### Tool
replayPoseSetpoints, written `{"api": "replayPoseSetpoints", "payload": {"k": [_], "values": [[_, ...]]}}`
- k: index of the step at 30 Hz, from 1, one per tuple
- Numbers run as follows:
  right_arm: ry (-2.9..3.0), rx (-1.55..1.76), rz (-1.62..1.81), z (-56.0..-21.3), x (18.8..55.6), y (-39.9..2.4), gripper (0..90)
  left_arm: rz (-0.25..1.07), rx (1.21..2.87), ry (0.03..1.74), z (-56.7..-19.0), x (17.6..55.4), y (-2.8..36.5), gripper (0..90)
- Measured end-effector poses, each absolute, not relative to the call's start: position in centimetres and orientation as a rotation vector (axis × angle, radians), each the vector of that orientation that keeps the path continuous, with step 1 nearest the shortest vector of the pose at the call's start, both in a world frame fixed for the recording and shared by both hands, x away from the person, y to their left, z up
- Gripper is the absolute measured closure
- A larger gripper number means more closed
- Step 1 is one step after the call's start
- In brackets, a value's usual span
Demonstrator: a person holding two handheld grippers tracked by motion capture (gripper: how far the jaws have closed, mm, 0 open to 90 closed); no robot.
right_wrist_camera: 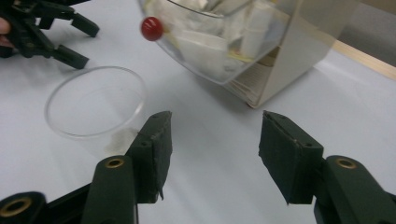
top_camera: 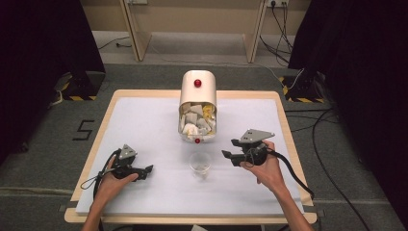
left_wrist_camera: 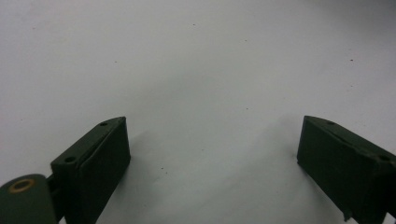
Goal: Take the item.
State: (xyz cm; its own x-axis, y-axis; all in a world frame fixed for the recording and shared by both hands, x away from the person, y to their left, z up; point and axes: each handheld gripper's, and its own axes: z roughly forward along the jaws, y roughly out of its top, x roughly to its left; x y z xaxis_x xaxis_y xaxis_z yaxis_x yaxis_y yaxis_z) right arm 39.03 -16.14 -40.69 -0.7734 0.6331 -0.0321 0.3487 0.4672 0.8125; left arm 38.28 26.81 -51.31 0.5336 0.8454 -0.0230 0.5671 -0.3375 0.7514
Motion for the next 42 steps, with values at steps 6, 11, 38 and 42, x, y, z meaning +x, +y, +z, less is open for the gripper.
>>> {"api": "replayPoseSetpoints", "payload": {"k": [6,11,38,42], "values": [[2.354,0.913,1.194,-41.3,40.0,-17.4,39.5,0.488,2.044,1.141,-51.3,38.3,26.8,8.5],[2.347,0.951,1.171,-41.8,40.4,-18.1,37.3,0.488,2.044,1.141,-51.3,38.3,26.8,8.5],[2.36,1.033,1.087,-44.7,39.9,-19.9,34.3,0.488,2.044,1.141,-51.3,38.3,26.8,8.5],[2.362,1.037,1.088,-44.9,39.7,-20.1,34.3,0.489,2.044,1.141,-51.3,38.3,26.8,8.5]]}}
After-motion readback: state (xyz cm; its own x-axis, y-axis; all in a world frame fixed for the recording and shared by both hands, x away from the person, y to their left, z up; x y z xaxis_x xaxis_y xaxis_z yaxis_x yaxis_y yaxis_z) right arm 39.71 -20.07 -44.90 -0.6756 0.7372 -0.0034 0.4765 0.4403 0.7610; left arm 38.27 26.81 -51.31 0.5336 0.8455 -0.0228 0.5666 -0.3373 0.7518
